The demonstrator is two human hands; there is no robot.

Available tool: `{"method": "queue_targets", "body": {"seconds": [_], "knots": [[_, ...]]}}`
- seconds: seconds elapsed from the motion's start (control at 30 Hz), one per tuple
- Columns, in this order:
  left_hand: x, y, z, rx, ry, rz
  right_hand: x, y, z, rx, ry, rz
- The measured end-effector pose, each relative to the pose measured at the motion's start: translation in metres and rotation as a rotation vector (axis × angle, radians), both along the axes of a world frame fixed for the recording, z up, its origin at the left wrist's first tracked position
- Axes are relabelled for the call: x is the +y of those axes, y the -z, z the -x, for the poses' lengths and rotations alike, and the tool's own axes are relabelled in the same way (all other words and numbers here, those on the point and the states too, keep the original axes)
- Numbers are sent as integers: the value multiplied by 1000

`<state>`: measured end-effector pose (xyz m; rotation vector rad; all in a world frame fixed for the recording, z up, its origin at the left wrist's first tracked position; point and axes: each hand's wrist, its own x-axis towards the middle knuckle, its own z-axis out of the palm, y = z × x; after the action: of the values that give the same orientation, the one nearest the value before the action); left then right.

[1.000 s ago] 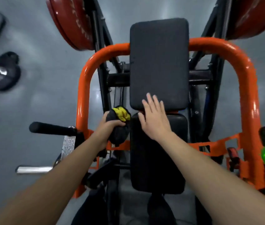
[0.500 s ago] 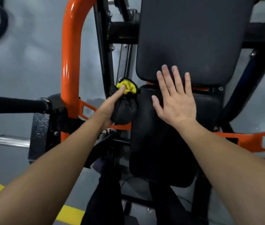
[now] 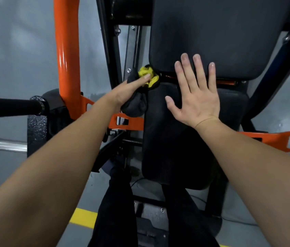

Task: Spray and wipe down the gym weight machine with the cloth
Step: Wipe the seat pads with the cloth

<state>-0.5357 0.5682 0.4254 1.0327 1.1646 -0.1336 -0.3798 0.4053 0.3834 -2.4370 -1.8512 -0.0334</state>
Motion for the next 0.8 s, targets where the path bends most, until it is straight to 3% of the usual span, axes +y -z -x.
{"method": "queue_targets", "body": {"seconds": [0.2, 0.43, 0.57, 0.67, 0.8], "knots": [[-33, 16, 34, 3, -242, 83, 1, -3, 2, -25, 4, -5], [-101, 44, 109, 135, -145, 183, 1, -3, 5, -43, 21, 9], [-103, 47, 105, 72, -130, 24, 1, -2, 5, -58, 30, 5], [-70, 38, 71, -24, -251, -115, 1, -2, 5, -57, 32, 2], [-24, 11, 15, -76, -250, -290, 1, -2, 6, -60, 33, -4]]}}
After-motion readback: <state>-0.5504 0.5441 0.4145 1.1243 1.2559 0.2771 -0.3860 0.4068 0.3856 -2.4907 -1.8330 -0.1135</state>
